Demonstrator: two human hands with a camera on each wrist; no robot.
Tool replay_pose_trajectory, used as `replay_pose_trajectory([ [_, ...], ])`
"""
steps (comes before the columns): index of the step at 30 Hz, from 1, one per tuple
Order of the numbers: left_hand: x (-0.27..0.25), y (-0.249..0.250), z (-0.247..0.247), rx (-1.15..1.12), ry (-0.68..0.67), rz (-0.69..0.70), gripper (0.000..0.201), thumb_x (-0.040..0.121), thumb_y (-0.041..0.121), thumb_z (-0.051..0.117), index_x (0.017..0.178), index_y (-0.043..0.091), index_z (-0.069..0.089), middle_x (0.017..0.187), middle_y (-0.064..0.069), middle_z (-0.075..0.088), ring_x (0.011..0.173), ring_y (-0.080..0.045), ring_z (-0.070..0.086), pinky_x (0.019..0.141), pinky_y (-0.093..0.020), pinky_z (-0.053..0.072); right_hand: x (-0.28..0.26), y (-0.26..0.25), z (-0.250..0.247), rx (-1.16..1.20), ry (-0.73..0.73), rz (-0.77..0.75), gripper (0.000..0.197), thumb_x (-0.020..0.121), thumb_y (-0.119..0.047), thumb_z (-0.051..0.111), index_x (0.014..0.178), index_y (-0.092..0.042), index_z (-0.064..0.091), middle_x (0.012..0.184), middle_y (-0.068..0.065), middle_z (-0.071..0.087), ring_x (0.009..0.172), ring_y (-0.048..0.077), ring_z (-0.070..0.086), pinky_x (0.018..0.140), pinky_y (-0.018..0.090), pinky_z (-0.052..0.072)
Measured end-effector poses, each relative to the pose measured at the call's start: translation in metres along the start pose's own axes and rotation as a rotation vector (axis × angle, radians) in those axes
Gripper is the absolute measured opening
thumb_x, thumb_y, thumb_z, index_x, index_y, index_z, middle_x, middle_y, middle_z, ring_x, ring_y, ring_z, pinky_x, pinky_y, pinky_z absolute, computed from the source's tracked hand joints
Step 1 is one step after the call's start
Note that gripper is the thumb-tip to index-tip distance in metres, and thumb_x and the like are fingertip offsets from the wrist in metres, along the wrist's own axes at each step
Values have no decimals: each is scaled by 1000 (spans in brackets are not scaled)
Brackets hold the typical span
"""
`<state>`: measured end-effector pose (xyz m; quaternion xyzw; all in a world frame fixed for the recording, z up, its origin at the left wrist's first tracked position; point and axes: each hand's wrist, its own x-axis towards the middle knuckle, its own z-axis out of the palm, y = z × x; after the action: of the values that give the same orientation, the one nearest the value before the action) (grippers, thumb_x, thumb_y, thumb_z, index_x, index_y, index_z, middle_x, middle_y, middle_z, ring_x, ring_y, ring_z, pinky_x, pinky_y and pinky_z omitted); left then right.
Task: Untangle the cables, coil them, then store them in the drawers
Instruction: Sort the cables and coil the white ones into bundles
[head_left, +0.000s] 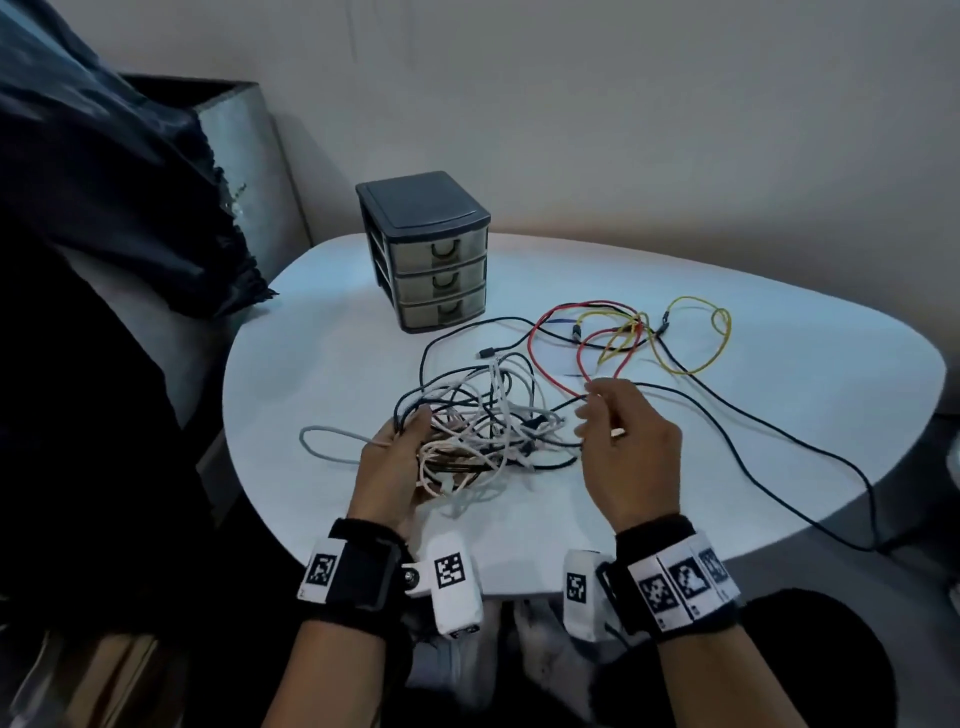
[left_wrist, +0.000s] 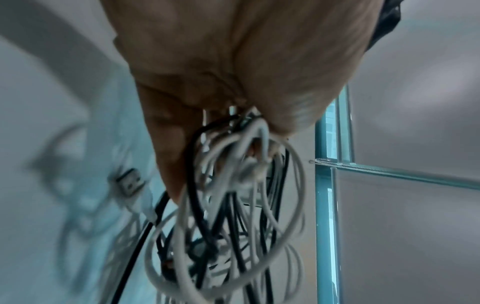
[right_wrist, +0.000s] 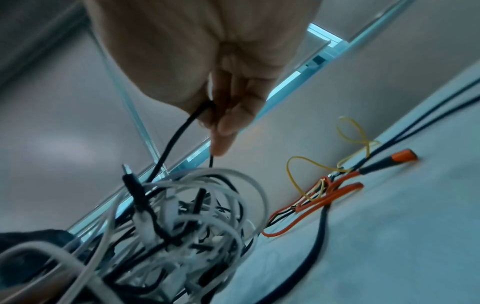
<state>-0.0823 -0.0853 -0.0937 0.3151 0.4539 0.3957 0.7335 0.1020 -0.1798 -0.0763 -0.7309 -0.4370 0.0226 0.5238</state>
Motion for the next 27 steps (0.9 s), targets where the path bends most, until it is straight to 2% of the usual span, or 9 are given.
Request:
replay_pose_trajectory([
  [3,-1,-3,-1,144,-109,84,14,97,12,56,102,9,69,97,-21,74,87,-34,71,85,-51,55,13,-1,-5,126,-367,120,23,97,-3,50,91,-19,66,86,-5,72,65,15,69,57,16,45],
  [4,-1,-4,-2,183,-130,106,14,97,11,56,102,8,69,94,-19,74,84,-31,71,85,-48,55,19,1,-5,179,-366,163,25,98,-2,49,90,-18,66,85,-2,73,62,14,68,57,15,45],
  [8,9,-6,-2,192,-69,127,14,97,12,57,95,14,71,75,-7,72,67,-23,68,75,-41,54,33,7,-3,132,238,116,20,97,-9,52,96,-20,69,90,-5,73,75,3,67,64,17,49],
  [10,15,-6,-1,129,7,114,7,94,12,63,97,16,68,82,-10,74,75,-29,69,75,-44,55,34,9,-2,102,315,110,18,98,-17,54,104,-20,70,95,-8,72,79,-2,66,66,22,51],
  [13,21,-5,-5,32,106,78,45,86,15,75,123,26,52,108,-14,70,93,-31,70,77,-45,57,25,19,-6,54,45,284,17,94,-26,59,109,-25,67,101,-12,70,89,-6,63,78,25,49],
  [16,17,-4,-4,-121,109,52,55,85,11,74,128,33,48,118,-8,67,101,-27,66,70,-36,56,1,28,-11,-29,-179,348,20,94,-22,60,113,-25,66,112,-12,68,111,4,60,84,27,47],
  [19,12,-9,-5,-135,117,99,48,86,-4,68,126,19,55,112,-15,70,91,-28,68,73,-41,58,-21,29,-16,-15,-292,437,30,96,-25,59,124,-33,62,122,-17,64,105,-10,58,98,34,48],
  [22,6,-11,-6,-125,44,92,42,83,-3,70,122,11,61,103,-19,73,86,-31,69,83,-49,56,-21,28,-23,-54,-375,383,29,95,-29,61,122,-39,63,117,-21,65,99,-15,59,95,33,52],
  [27,1,-13,-12,-55,-55,53,39,69,19,81,106,12,72,69,-10,64,60,-26,59,59,-33,55,-19,23,-34,-148,-557,299,35,89,-31,70,122,-40,63,110,-27,67,98,-15,61,82,16,50],
])
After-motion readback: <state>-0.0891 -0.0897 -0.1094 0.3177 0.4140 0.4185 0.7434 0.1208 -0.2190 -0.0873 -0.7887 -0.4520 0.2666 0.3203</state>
